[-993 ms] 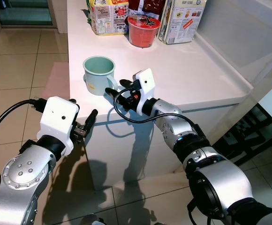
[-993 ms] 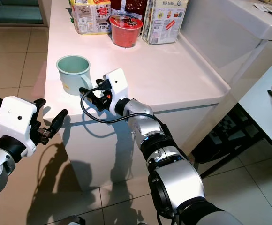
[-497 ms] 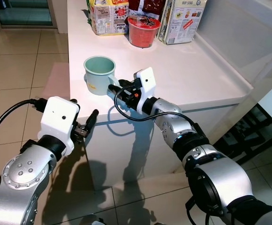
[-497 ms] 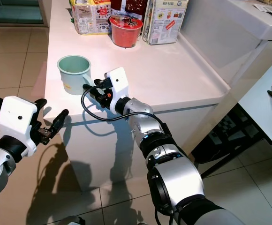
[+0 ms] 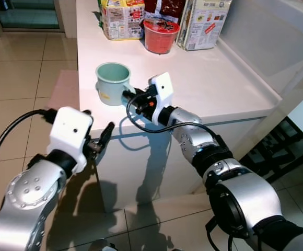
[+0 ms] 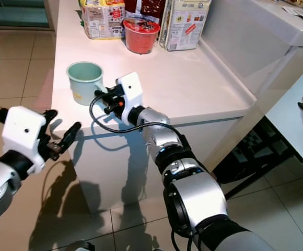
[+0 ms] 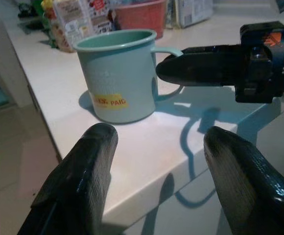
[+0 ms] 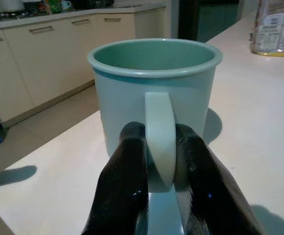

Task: Setting the table

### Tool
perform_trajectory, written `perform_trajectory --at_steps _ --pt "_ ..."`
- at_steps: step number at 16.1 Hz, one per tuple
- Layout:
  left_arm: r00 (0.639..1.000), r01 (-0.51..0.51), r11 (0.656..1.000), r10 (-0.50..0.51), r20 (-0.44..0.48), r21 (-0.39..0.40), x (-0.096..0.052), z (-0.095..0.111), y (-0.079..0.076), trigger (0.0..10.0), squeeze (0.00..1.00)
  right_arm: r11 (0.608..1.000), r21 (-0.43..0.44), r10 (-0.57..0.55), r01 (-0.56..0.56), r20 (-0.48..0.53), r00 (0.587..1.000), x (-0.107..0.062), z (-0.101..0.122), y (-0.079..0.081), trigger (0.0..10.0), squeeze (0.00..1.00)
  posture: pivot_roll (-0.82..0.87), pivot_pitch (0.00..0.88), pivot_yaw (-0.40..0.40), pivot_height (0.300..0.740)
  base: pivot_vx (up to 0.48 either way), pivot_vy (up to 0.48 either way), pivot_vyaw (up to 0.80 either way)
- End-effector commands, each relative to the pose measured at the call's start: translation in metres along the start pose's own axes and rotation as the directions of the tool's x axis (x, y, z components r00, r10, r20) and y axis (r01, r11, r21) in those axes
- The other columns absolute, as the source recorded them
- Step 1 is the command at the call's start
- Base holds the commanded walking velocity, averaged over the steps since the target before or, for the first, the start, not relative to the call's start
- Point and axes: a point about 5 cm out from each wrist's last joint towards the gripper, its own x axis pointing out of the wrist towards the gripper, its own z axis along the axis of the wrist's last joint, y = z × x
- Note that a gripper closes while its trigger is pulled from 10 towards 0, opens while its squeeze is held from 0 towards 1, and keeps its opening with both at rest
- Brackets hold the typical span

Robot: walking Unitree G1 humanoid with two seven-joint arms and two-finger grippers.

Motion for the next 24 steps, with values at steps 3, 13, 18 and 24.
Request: perform_trajectory --at_steps 3,13,18,24 --pt "0.998 -0.041 0.999 0.041 0.050 -0.006 0.020 0.003 -0.010 10.0 0.00 0.997 -0.033 -0.055 0.064 0.221 0.974 -0.033 0.036 -0.025 0.0 0.00 0.11 0.004 -0.103 0.740 0.000 0.000 0.00" --pt "0.985 -0.141 0.988 0.146 0.088 -0.063 0.039 -0.004 -0.016 10.0 0.00 0.916 -0.088 -0.364 0.392 0.232 0.902 -0.149 0.051 0.005 10.0 0.00 0.04 0.000 -0.052 0.740 0.000 -0.096 0.00" --pt "0.981 -0.172 0.983 0.177 0.084 -0.061 0.049 -0.004 -0.016 10.0 0.00 0.831 -0.151 -0.523 0.536 0.115 0.844 -0.163 0.033 0.000 10.0 0.00 0.05 0.000 -0.054 0.740 0.000 -0.480 0.08" --pt "0.979 -0.177 0.982 0.182 0.090 -0.062 0.053 -0.004 -0.015 10.0 0.00 0.797 -0.178 -0.584 0.577 0.020 0.812 -0.171 0.017 0.001 10.0 0.00 0.04 0.000 -0.036 0.740 0.000 -0.480 0.73"
